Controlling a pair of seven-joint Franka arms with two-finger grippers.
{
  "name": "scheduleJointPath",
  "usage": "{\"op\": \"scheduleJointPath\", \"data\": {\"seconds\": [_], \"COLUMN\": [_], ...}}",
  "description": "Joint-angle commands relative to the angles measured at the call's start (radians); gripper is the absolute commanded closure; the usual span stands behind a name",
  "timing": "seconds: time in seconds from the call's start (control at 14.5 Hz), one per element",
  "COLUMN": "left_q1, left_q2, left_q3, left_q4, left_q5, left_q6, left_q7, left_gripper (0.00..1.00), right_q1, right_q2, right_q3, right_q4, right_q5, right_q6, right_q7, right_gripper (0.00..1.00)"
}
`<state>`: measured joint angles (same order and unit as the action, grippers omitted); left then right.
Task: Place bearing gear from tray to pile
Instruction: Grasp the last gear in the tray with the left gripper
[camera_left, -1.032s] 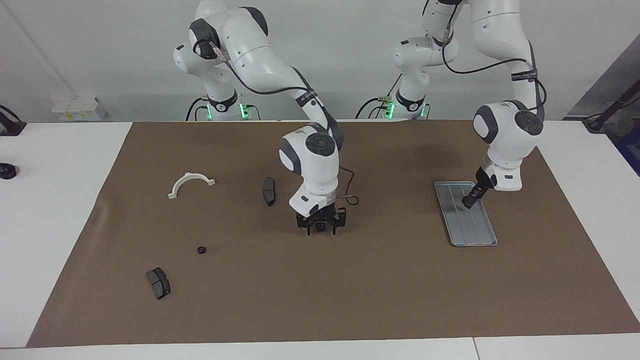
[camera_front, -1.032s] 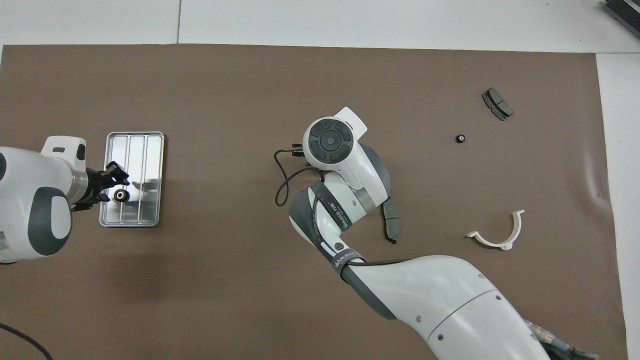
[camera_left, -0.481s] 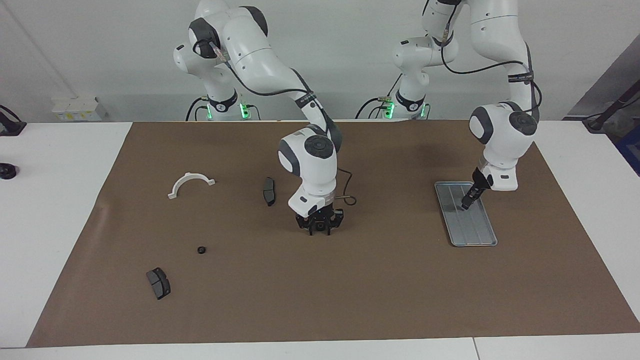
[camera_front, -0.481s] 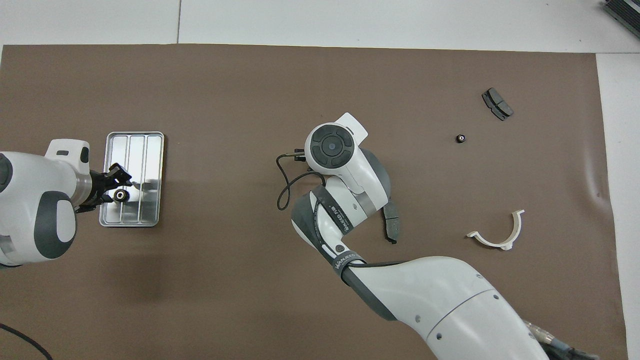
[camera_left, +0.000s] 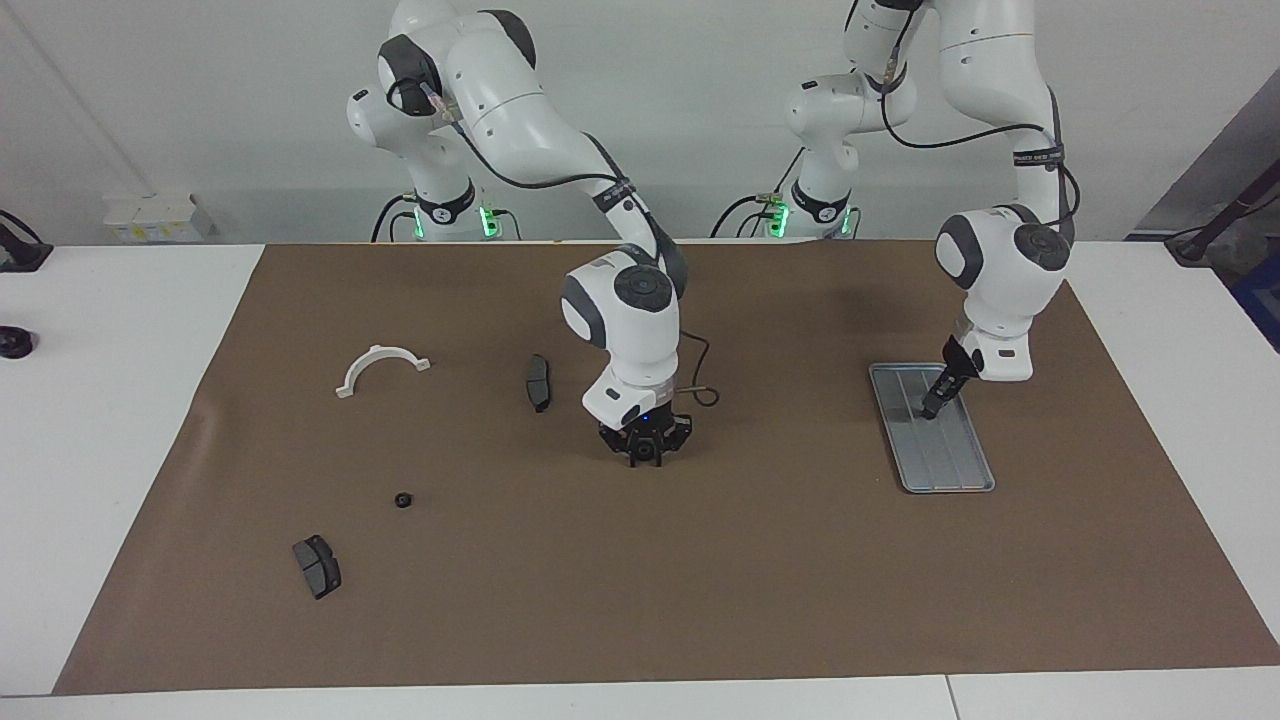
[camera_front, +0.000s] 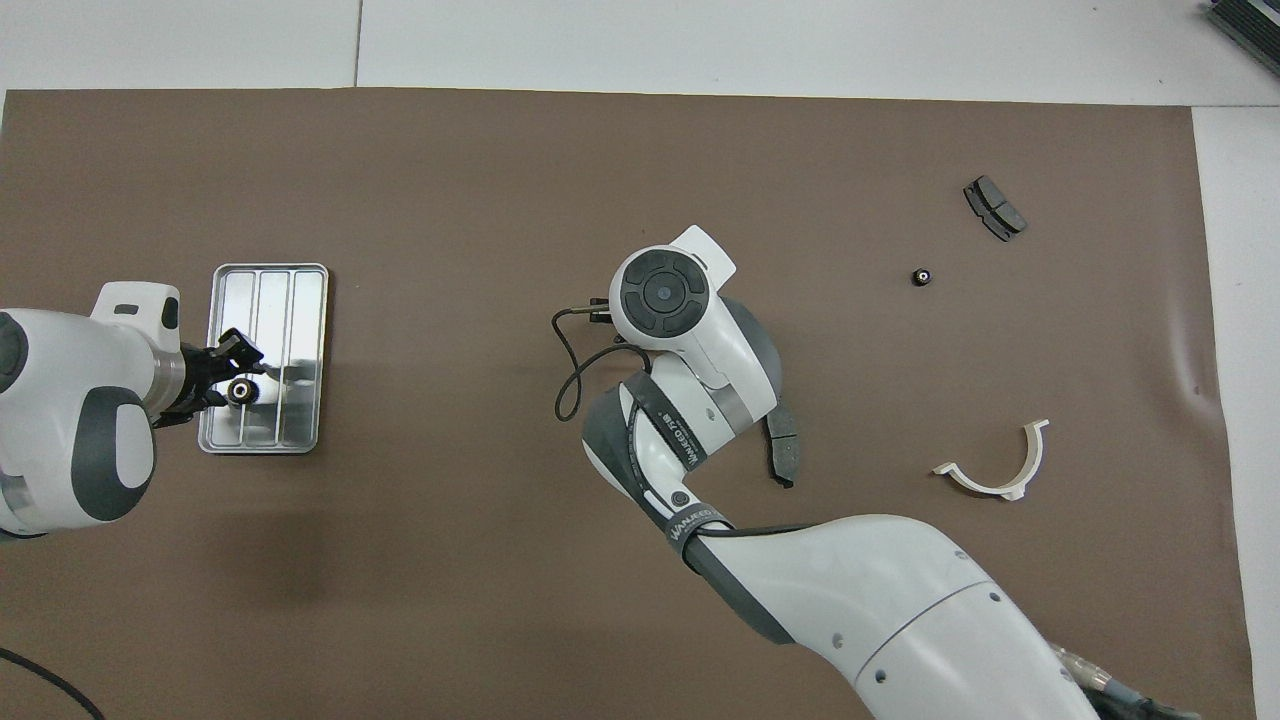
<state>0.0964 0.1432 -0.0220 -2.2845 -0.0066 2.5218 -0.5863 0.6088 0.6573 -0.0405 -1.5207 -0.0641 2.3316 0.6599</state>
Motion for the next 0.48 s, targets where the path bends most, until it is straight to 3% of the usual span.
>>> {"op": "scheduleJointPath", "data": {"seconds": [0.0, 0.07, 0.14, 0.28, 0.41], "left_q1": [0.005, 0.003, 0.005, -0.01, -0.026], "left_q2": [-0.005, -0.004, -0.002, -0.002, -0.016], "left_q3": [0.0, 0.0, 0.0, 0.002, 0.0], "left_q4": [-0.032, -0.032, -0.026, 0.017, 0.13], "left_q5": [-0.001, -0.001, -0.001, -0.001, -0.001], "left_q6": [0.052, 0.054, 0.049, -0.01, -0.177], "left_q7": [-0.001, -0.001, 0.0, -0.001, 0.0], "left_gripper": [0.56, 0.88, 1.0, 1.0, 1.0], "right_q1": [-0.001, -0.001, -0.001, -0.001, -0.009], "right_q2": [-0.005, -0.005, -0.005, -0.005, -0.005], "right_q3": [0.027, 0.027, 0.027, 0.027, 0.027], "right_q4": [-0.033, -0.033, -0.032, -0.027, -0.016], "right_q5": [0.007, 0.007, 0.007, 0.007, 0.006], "right_q6": [0.015, 0.015, 0.015, 0.015, 0.009], "right_q7": [0.037, 0.037, 0.037, 0.035, 0.035], "right_gripper": [0.7, 0.73, 0.78, 0.88, 0.95]}}
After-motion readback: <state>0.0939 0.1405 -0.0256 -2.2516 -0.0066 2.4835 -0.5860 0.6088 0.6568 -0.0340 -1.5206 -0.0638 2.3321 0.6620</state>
